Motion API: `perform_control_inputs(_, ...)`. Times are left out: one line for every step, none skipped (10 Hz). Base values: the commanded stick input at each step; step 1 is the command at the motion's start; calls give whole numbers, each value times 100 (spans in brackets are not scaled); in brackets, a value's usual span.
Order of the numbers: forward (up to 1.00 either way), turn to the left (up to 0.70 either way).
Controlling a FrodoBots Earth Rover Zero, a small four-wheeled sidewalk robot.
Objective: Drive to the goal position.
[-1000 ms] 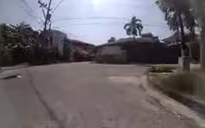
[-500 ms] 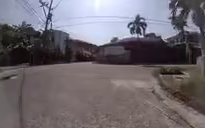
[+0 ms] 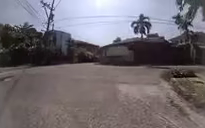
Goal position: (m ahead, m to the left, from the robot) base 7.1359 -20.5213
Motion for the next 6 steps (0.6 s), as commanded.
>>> perform_control_inputs(100, -40)
perform_control_inputs(100, -40)
perform_control_inputs(100, -40)
perform_control_inputs(100, -40)
perform_control_inputs(100, -40)
perform_control_inputs(100, -12)
